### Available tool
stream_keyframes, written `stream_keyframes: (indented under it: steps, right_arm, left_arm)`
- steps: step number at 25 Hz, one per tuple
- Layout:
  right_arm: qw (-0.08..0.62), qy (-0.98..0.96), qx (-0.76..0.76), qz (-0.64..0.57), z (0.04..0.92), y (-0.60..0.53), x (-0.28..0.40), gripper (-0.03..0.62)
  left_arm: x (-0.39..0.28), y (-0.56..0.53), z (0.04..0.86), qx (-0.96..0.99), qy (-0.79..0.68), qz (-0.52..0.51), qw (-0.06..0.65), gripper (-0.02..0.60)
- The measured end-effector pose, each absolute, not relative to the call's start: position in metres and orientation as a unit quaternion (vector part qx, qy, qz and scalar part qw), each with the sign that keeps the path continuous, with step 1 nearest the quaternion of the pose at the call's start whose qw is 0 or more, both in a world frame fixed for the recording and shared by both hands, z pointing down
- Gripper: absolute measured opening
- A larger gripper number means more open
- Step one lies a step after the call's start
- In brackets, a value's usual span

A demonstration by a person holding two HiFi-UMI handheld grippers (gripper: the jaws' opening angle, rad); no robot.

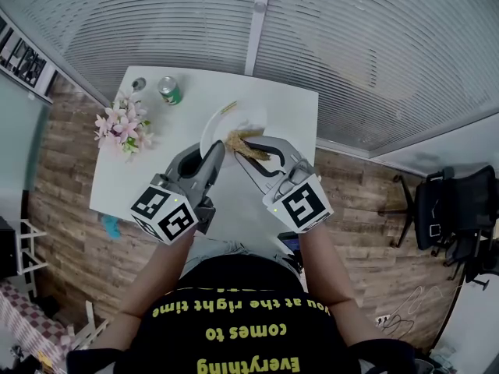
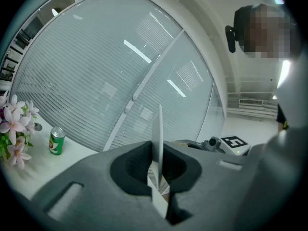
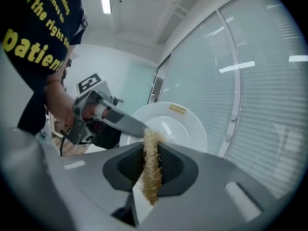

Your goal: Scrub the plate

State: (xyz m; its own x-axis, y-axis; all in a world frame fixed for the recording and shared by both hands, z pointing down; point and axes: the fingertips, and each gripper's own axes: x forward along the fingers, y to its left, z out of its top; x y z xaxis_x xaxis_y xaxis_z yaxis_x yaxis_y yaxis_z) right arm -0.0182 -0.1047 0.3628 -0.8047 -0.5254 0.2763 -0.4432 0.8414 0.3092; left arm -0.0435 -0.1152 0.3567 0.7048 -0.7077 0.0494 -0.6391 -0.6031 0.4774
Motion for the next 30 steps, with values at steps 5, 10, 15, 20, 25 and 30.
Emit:
stream_keyframes:
  steps: [5,10,15,20,25,30]
  right_arm:
    - [0.173,-0.935,0.29,-0.108,0.363,-0.117,-0.003,0.058]
    - [0.162,-0.926,0.327,-0.094,0.362,-0.13,0.014,0.058]
    - [0.163,-0.918,0.349,-0.095,0.36,-0.138,0.026,0.058]
    - [0.164,-0.919,0.347,-0.094,0.361,-0.136,0.025,0.058]
    - [0.182,-0.925,0.32,-0.098,0.368,-0.123,0.012,0.058]
    - [0.204,-0.93,0.287,-0.106,0.377,-0.107,-0.006,0.058]
  left_arm:
    - [-0.044,-0.113,0.355,0.893,-0.372,-0.077,0.24,0.02]
    - [-0.046,-0.112,0.354,0.894,-0.371,-0.078,0.239,0.02]
    - [-0.048,-0.112,0.352,0.893,-0.371,-0.082,0.241,0.02]
    - [-0.049,-0.114,0.353,0.893,-0.37,-0.085,0.243,0.02]
    - [-0.048,-0.115,0.352,0.892,-0.372,-0.089,0.242,0.02]
    - [-0.05,-0.117,0.353,0.889,-0.376,-0.093,0.245,0.02]
